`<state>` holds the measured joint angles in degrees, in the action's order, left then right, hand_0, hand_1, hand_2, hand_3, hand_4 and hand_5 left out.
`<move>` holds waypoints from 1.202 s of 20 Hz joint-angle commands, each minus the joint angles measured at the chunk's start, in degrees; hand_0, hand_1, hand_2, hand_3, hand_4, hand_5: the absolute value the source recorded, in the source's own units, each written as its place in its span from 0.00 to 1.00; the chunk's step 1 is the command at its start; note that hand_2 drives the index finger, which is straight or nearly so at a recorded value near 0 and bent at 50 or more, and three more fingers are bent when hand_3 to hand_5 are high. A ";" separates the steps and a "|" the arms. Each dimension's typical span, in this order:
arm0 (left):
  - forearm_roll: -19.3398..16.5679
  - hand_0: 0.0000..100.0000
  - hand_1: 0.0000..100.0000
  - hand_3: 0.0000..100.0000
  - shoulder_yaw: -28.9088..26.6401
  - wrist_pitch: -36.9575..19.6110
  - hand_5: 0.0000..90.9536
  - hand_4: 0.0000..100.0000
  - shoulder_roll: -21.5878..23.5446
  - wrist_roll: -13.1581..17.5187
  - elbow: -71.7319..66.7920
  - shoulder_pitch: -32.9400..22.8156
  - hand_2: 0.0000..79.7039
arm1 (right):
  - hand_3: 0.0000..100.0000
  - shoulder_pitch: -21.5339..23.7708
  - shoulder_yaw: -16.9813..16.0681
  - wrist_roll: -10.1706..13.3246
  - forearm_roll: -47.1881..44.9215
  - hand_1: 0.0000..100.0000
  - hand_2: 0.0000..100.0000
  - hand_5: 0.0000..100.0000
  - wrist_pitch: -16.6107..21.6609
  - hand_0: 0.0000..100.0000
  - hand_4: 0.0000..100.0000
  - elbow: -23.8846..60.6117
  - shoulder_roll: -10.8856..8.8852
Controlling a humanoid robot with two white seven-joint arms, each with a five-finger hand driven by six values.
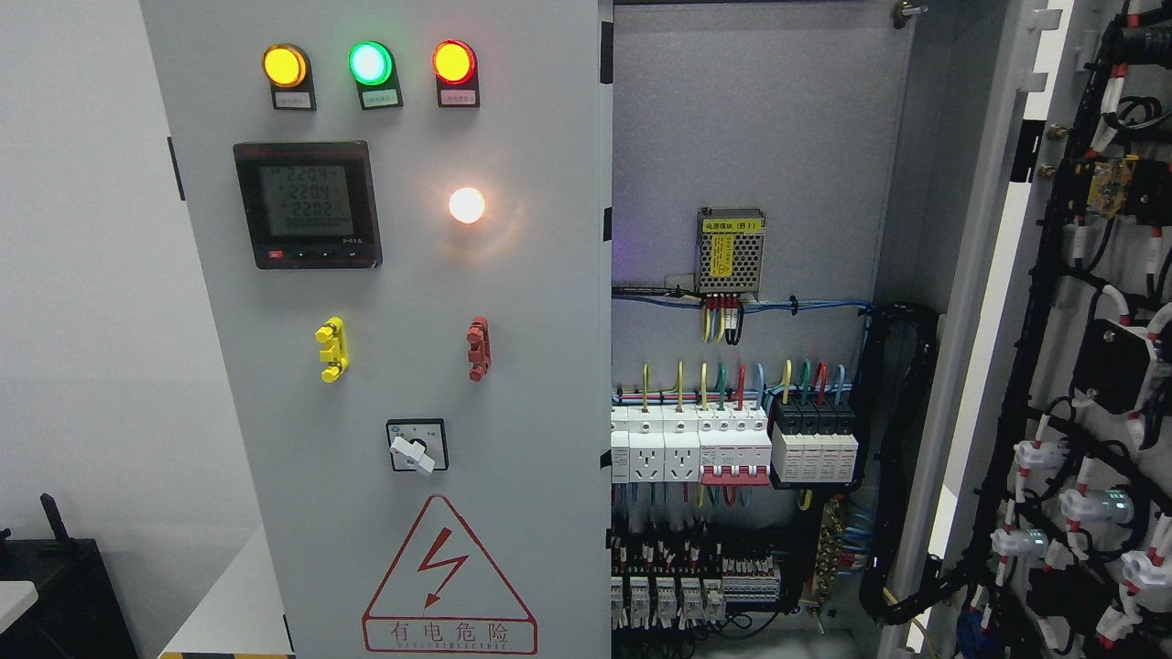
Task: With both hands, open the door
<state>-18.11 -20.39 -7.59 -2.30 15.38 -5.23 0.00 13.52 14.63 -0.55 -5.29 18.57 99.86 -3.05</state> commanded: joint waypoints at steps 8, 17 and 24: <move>0.00 0.00 0.00 0.00 0.00 0.03 0.00 0.04 0.01 0.00 0.05 -0.27 0.00 | 0.00 -10.88 2.24 0.02 -0.60 0.00 0.00 0.00 -5.12 0.00 0.00 -2.38 -0.03; 0.00 0.00 0.00 0.00 0.00 0.03 0.00 0.04 0.01 0.00 0.05 -0.27 0.00 | 0.00 -19.31 3.39 -0.24 -0.87 0.00 0.00 0.00 -7.50 0.00 0.00 -6.34 0.24; 0.00 0.00 0.00 0.00 0.00 0.03 0.00 0.04 0.01 0.00 -0.04 -0.27 0.00 | 0.00 -23.63 5.58 -0.24 -6.14 0.00 0.00 0.00 -10.04 0.00 0.00 -8.71 0.32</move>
<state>-18.11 -20.39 -7.60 -2.31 15.39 -5.22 0.00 -6.58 18.10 -0.74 -9.00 9.56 94.48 -2.86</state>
